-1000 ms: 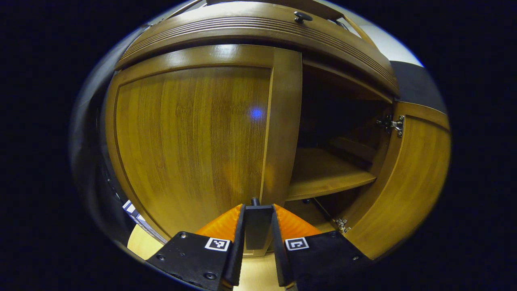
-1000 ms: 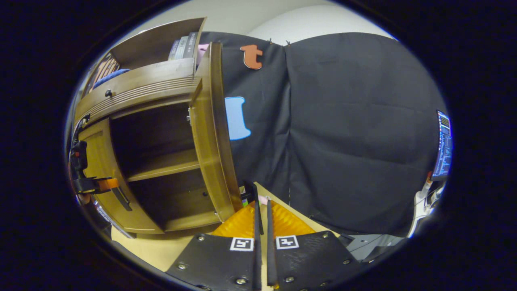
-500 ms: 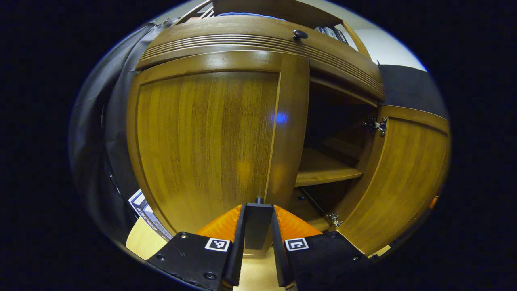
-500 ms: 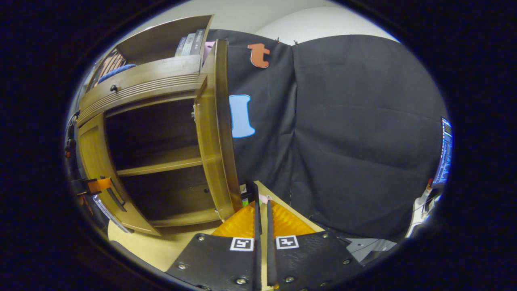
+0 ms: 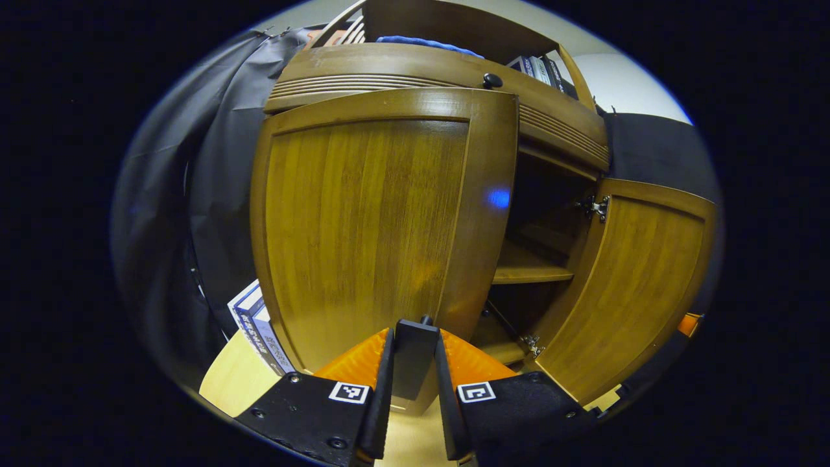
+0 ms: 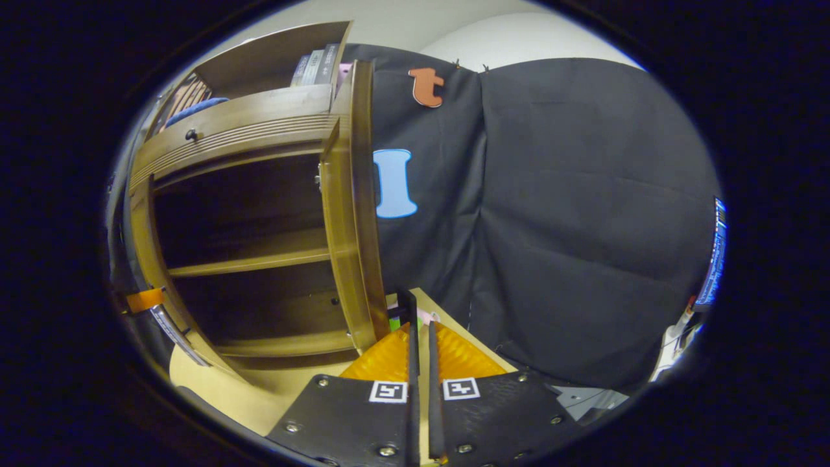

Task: Open the right door of the double-door shoe cabinet with the right hand, and open the left door with the left hand.

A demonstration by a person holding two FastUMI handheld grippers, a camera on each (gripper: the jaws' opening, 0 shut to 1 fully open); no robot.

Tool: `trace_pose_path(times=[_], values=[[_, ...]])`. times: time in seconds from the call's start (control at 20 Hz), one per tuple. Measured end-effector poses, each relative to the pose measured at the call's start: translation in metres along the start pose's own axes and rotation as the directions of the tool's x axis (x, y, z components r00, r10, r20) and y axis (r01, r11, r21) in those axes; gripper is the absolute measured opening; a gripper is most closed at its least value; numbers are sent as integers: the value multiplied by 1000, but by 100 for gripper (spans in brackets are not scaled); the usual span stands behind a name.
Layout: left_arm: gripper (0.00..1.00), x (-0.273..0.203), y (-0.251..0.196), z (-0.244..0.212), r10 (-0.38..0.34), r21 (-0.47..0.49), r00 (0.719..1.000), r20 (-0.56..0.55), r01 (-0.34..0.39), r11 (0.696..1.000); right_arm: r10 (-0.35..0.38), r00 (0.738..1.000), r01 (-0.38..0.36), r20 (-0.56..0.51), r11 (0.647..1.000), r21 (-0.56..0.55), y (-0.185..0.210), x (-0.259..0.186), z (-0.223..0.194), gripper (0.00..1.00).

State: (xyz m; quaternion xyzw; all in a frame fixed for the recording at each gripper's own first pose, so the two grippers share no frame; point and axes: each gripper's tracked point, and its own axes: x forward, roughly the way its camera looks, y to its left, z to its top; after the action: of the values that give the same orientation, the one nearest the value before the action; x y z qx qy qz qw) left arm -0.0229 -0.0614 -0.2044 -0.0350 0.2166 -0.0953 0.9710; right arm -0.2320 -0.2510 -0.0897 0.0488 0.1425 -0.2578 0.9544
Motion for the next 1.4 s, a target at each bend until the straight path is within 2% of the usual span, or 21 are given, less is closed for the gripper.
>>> trace_pose_path(times=[0.25,0.45,0.55,0.6,0.65,0.7,0.8,0.9,1.0,1.05,1.1,1.2,1.35,1.4], values=[[38,-30,16,-3,31,-27,999,9,-30,999,6,1000,-6,-7,1000,-4,0,1,-4,6],[31,-53,31,-5,71,-45,997,14,-70,997,-9,1000,9,-11,1000,12,-1,2,-4,6],[23,-63,40,-6,103,-32,995,14,-103,994,-23,1000,23,-9,999,31,-2,3,-5,6],[26,-69,45,-7,121,-28,993,15,-120,992,-28,1000,29,-9,999,45,-3,3,-5,6],[19,-74,50,-7,137,-27,990,16,-136,990,-33,999,33,-10,998,60,-2,3,-6,6],[16,-77,54,-7,151,-28,988,16,-151,988,-35,999,36,-10,997,72,-2,3,-6,6],[16,-84,62,-8,177,-23,984,15,-177,984,-38,999,39,-12,996,82,-2,4,-6,6],[10,-90,67,-5,196,-12,980,15,-196,981,-39,999,40,-15,996,83,-2,4,-7,6],[8,-93,71,-6,211,-5,977,13,-211,978,-41,999,43,-17,996,83,-2,4,-7,6],[10,-94,73,-5,217,-2,976,11,-217,976,-43,999,45,-20,996,82,-2,5,-7,6],[7,-95,75,-6,224,0,975,10,-224,975,-46,999,48,-25,995,83,-3,5,-8,6],[8,-99,81,-6,239,6,971,10,-239,971,-51,998,54,-30,995,89,-3,5,-8,6],[10,-110,98,-4,284,6,958,19,-285,959,-61,998,63,-30,994,86,-3,5,-7,7],[7,-114,105,-3,304,5,952,23,-305,952,-65,997,67,-29,994,81,-3,5,-6,7]])
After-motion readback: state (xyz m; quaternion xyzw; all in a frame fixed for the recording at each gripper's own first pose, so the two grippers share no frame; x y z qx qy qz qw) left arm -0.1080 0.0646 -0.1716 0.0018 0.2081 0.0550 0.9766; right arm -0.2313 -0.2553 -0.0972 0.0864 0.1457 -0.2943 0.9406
